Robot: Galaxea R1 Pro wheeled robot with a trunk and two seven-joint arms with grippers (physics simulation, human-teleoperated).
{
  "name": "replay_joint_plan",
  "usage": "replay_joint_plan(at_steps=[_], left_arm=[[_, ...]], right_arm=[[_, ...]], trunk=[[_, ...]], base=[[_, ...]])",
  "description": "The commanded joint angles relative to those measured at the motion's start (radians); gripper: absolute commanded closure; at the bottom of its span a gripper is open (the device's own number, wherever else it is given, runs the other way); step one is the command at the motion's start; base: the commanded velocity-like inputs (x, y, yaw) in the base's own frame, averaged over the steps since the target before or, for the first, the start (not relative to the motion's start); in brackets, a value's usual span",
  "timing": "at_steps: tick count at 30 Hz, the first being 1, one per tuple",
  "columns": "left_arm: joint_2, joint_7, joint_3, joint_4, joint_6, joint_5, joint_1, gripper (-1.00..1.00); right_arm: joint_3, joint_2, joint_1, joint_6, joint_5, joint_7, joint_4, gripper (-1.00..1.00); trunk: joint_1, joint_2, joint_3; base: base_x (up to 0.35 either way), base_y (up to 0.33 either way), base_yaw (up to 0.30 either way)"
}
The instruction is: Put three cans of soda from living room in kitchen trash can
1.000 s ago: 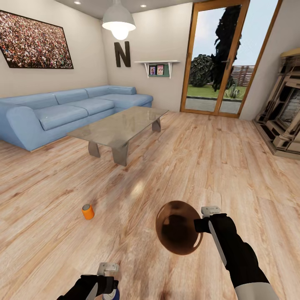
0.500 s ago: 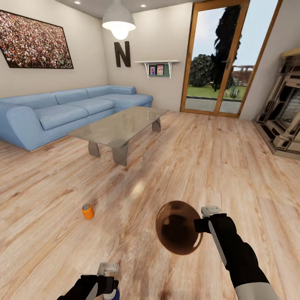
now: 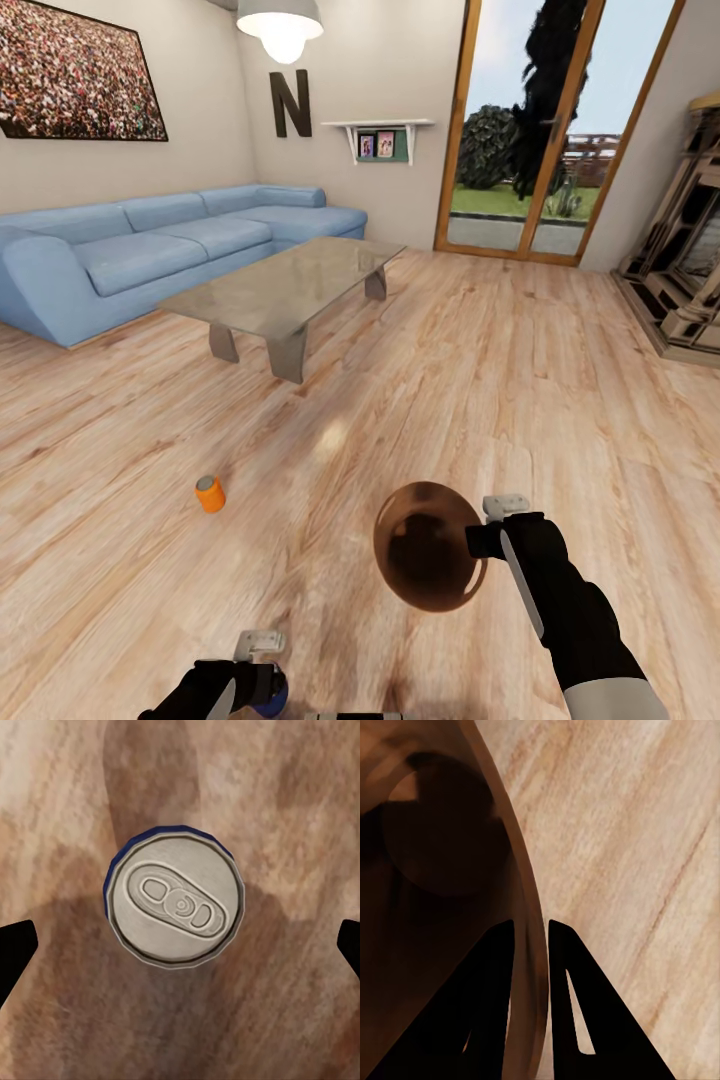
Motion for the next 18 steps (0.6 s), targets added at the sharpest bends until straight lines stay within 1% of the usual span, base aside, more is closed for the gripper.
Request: replay_joint_plan(at_steps=[1, 5, 9, 18], left_arm=[[0.000, 0.000, 0.000, 0.000, 0.000, 0.000, 0.000, -1.00], [0.000, -0.001, 0.000, 0.000, 0.000, 0.000, 0.000, -1.00], [0.001, -0.001, 0.000, 0.000, 0.000, 0.000, 0.000, -1.00], [0.003, -0.001, -0.001, -0.001, 0.000, 0.006, 0.000, -1.00]], right_arm=[[0.000, 0.000, 0.000, 0.000, -0.016, 0.004, 0.000, 1.00], [0.000, 0.000, 0.000, 0.000, -0.016, 0.004, 0.000, 1.00], [0.000, 0.000, 0.000, 0.000, -0.016, 0.004, 0.000, 1.00], [0.000, 0.000, 0.000, 0.000, -0.016, 0.004, 0.000, 1.00]], trunk=[[0.000, 0.000, 0.000], [0.000, 0.000, 0.000], [0.002, -0.001, -0.015], [0.002, -0.001, -0.015]], base=[[0.000, 0.000, 0.000], [0.000, 0.000, 0.000], [0.000, 0.000, 0.000], [0.000, 0.000, 0.000]])
